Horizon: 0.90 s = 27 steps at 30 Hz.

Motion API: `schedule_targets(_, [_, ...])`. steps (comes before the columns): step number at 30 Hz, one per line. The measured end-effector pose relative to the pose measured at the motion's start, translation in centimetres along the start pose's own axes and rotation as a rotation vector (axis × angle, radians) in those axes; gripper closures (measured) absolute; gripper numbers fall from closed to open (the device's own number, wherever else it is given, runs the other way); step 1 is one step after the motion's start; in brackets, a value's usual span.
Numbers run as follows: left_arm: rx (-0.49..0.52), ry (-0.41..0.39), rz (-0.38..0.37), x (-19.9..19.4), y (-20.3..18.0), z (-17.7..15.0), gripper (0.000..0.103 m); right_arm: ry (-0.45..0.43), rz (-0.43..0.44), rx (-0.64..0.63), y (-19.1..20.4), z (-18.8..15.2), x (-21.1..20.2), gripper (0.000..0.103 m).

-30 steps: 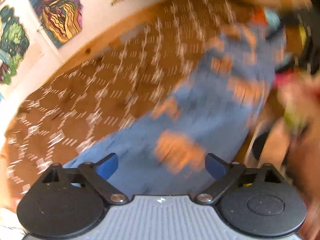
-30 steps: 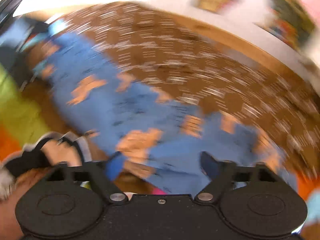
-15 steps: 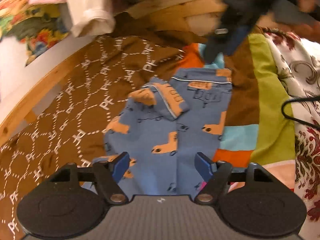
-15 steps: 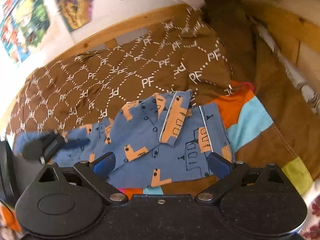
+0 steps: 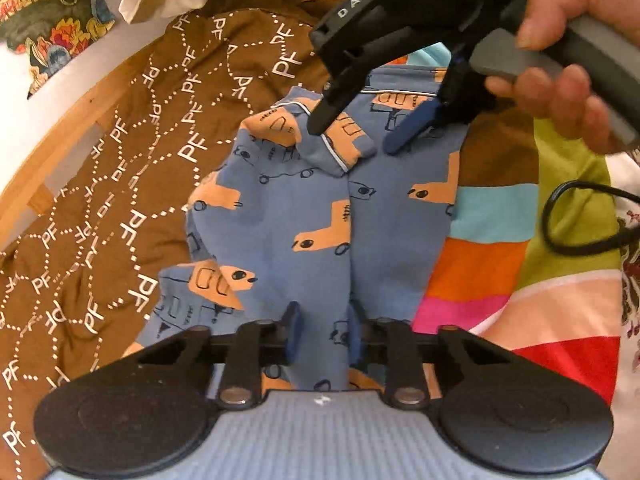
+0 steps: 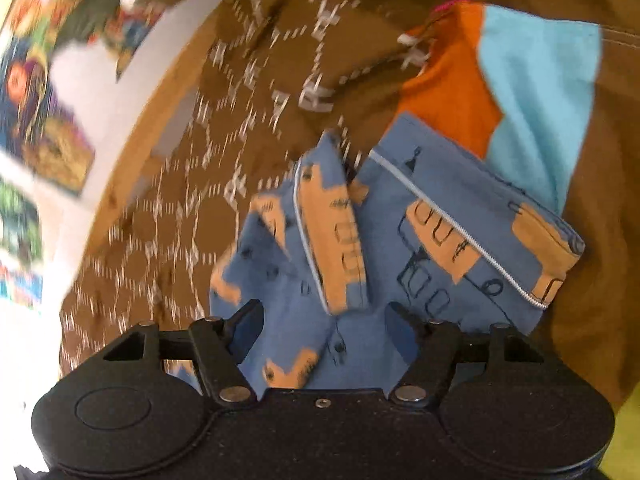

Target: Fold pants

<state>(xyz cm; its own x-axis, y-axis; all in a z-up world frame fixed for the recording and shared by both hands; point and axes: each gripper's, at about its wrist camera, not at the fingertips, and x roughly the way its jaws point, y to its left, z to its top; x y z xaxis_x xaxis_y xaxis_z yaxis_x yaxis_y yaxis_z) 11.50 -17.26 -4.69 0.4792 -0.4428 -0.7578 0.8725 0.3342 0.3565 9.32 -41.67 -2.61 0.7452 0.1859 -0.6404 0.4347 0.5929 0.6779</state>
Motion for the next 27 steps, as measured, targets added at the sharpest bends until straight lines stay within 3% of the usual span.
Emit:
schedule_targets(3, [-0.005, 0.007, 0.0, -0.1, 0.0, 0.2, 0.089, -0.072, -0.043, 0.039, -0.1, -0.5, 0.0, 0.052])
schedule_targets(8, [-0.041, 0.012, -0.01, -0.1, 0.5, 0.5, 0.095, -0.102, -0.062, 0.09, -0.6, -1.2, 0.5, 0.084])
schedule_targets(13, [-0.098, 0.021, -0.026, -0.1, 1.4, 1.0, 0.1, -0.149, -0.107, 0.012, 0.2, -1.0, 0.6, 0.103])
schedule_targets(19, [-0.124, 0.017, -0.016, -0.4, 1.8, 1.4, 0.1, -0.164, -0.122, -0.086, 0.8, 0.1, -1.2, 0.103])
schedule_targets(21, [-0.12, 0.02, -0.02, -0.3, 1.8, 1.3, 0.1, -0.109, -0.116, -0.114, 0.8, 0.1, -1.0, 0.086])
schedule_targets(22, [-0.119, 0.021, -0.022, -0.2, 1.7, 1.3, 0.1, -0.095, -0.116, -0.111, 0.7, -0.1, -0.9, 0.081])
schedule_targets(24, [-0.121, 0.02, -0.026, -0.1, 1.7, 1.2, 0.101, -0.069, -0.097, -0.104, 0.5, -0.8, -0.6, 0.08])
schedule_targets(27, [-0.134, 0.016, -0.03, 0.0, 1.9, 1.1, 0.101, -0.025, -0.041, 0.008, -0.3, -1.6, 0.3, 0.08])
